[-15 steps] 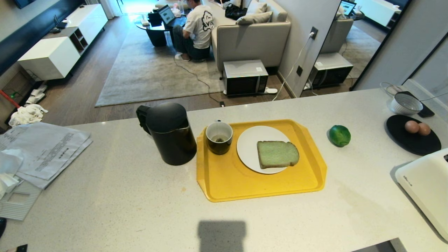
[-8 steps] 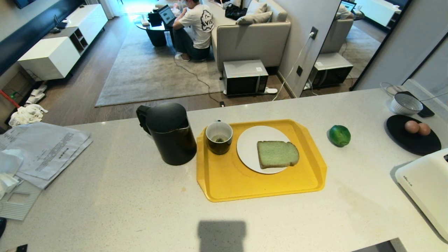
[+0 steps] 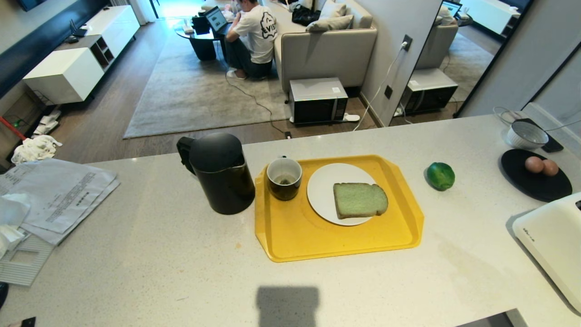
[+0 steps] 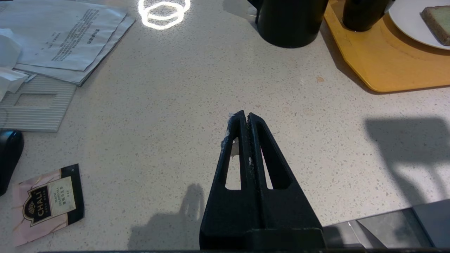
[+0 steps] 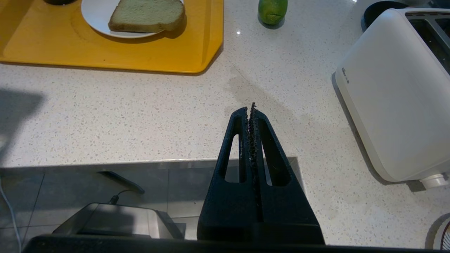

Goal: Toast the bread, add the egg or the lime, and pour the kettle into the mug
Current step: Pick up the egg

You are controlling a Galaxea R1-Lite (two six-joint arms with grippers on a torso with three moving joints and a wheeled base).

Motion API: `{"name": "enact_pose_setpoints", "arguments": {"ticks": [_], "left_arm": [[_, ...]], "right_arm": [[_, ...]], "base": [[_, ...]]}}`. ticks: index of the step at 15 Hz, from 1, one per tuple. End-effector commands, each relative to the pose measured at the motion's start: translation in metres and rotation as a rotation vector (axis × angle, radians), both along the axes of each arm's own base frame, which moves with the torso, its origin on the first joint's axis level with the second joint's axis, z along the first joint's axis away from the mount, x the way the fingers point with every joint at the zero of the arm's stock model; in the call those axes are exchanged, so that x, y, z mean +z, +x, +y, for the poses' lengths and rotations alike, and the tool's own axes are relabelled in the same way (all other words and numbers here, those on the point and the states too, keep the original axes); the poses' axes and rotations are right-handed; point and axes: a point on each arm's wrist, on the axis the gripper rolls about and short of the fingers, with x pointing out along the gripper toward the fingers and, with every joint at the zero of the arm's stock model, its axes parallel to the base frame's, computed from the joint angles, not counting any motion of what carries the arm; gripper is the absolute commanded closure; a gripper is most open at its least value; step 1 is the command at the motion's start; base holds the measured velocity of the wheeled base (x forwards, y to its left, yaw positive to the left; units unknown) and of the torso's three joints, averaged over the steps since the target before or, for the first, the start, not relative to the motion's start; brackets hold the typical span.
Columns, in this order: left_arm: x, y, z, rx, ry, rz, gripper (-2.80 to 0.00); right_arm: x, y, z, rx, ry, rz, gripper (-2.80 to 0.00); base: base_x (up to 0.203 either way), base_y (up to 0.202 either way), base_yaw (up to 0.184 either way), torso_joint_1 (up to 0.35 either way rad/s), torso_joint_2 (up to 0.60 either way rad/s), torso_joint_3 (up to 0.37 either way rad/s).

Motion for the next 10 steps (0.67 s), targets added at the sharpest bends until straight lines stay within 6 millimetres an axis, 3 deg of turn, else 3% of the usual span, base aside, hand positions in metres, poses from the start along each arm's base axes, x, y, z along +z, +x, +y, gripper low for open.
{"name": "enact_pose_setpoints", "arguments": {"ticks": [1, 10], "left_arm": [[0.0000, -0.0001, 0.0000, 0.000, 0.001, -0.001, 0.00], [0.0000, -0.0001, 0.0000, 0.000, 0.000, -0.001, 0.00]], "right_arm": [[-0.0002, 0.0002, 0.0001, 0.004, -0.004, 0.002, 0.00], [-0.0004, 0.0002, 0.0000, 0.000, -0.003, 0.003, 0.00]], "base": [[0.000, 0.000, 0.000, 0.000, 0.00, 0.000], [0.000, 0.000, 0.000, -0.045, 0.10, 0.047]]}}
